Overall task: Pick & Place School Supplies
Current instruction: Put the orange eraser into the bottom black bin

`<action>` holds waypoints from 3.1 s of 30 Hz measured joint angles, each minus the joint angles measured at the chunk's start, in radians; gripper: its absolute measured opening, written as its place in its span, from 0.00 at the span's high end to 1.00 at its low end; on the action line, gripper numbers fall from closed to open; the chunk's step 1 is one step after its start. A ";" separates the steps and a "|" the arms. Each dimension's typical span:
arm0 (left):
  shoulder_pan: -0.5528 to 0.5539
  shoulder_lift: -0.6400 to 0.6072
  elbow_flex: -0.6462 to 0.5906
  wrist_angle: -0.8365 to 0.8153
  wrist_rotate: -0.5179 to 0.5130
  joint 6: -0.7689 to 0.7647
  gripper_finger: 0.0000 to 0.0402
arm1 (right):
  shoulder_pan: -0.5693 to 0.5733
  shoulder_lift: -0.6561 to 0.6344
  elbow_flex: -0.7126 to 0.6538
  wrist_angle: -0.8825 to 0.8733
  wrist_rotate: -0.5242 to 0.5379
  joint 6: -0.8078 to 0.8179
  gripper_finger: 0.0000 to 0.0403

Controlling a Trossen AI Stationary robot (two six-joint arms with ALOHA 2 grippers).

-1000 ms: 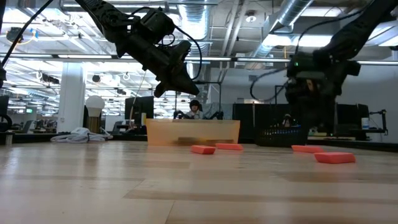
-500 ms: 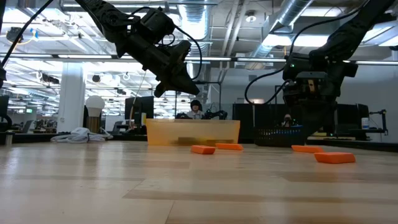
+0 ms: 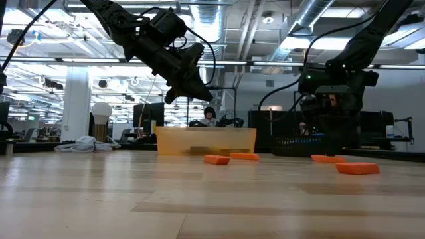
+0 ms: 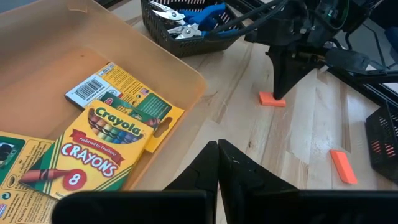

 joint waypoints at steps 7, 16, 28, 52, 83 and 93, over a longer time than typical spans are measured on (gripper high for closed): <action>0.000 0.000 0.000 0.000 0.000 0.000 1.00 | -0.071 -0.049 -0.004 -0.067 0.057 -0.042 1.00; -0.001 0.000 0.000 0.000 0.000 0.000 1.00 | -0.104 -0.051 -0.005 -0.111 0.051 -0.079 1.00; -0.001 0.000 0.000 0.000 0.000 0.000 1.00 | -0.125 -0.052 -0.005 -0.110 0.094 -0.077 1.00; -0.001 0.000 0.000 0.010 0.063 -0.003 0.92 | -0.095 -0.403 0.055 -0.274 -0.014 0.132 0.79; -0.001 0.000 0.000 0.008 0.064 0.047 0.59 | 0.081 -0.151 0.134 -0.255 0.202 0.279 0.55; -0.001 0.000 0.000 0.006 0.082 0.050 0.60 | 0.081 -0.055 0.144 -0.260 0.208 0.255 0.53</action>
